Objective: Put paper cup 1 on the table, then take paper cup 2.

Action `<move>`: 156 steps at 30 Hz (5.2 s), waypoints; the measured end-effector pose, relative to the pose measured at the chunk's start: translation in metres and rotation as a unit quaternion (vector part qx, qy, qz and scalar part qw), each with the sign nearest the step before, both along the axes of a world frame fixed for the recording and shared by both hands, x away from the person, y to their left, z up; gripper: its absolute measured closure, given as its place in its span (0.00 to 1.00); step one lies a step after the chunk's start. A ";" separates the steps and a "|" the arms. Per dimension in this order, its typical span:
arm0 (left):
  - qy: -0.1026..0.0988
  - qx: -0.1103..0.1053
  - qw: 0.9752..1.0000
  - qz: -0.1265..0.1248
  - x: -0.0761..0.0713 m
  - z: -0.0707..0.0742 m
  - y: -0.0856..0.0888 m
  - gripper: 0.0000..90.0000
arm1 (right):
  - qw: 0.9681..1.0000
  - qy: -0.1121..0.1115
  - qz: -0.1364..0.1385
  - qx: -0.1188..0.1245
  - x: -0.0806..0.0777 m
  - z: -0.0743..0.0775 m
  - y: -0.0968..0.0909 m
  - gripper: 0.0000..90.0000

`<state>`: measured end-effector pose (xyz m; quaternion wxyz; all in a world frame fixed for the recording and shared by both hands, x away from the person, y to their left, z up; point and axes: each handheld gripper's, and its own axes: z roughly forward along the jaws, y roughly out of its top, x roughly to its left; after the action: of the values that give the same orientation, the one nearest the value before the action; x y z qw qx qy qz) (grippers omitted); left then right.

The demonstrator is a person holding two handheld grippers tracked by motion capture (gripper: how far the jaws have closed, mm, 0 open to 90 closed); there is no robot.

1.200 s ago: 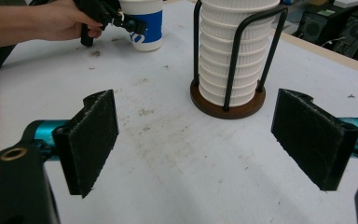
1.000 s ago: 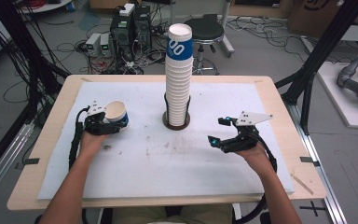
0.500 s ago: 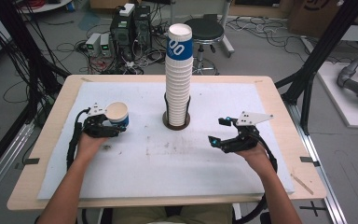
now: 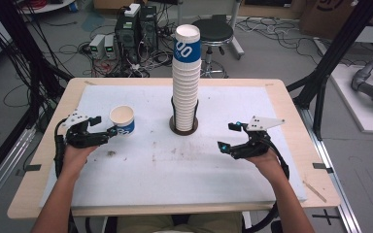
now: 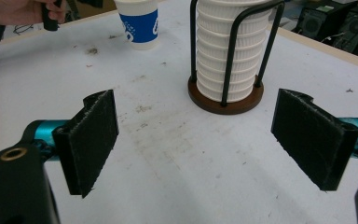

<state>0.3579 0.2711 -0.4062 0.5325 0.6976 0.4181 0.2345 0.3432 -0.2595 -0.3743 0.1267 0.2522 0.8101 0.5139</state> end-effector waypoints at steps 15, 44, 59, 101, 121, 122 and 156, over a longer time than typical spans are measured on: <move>-0.081 -0.074 0.993 -0.053 -0.008 0.029 -0.016 0.19 | 0.999 -0.005 -0.033 -0.009 -0.002 -0.003 -0.010 0.17; -0.091 -0.055 0.986 -0.132 -0.005 0.068 -0.081 0.19 | 0.999 -0.007 -0.038 -0.002 -0.002 0.002 -0.014 0.17; -0.097 -0.059 0.978 -0.173 0.009 0.107 -0.101 0.19 | 0.999 -0.011 -0.038 0.002 -0.001 0.006 -0.016 0.16; -0.097 -0.040 0.975 -0.195 0.025 0.138 -0.110 0.19 | 0.997 -0.035 0.047 0.047 0.114 0.117 0.061 0.16; -0.100 -0.047 0.974 -0.200 0.037 0.148 -0.110 0.19 | 0.996 -0.039 0.068 0.051 0.136 0.115 0.086 0.16; -0.101 -0.047 0.973 -0.200 0.038 0.149 -0.110 0.19 | 0.995 -0.038 0.071 0.056 0.137 0.114 0.087 0.16; -0.144 -0.021 0.961 -0.236 0.087 0.223 -0.159 0.19 | 0.993 -0.057 0.080 0.065 0.136 0.119 0.087 0.24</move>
<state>0.4447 0.1122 -0.1832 0.6419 0.7238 0.1657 0.1912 0.4790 -0.1728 -0.2555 0.1147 0.1644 0.7841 0.5874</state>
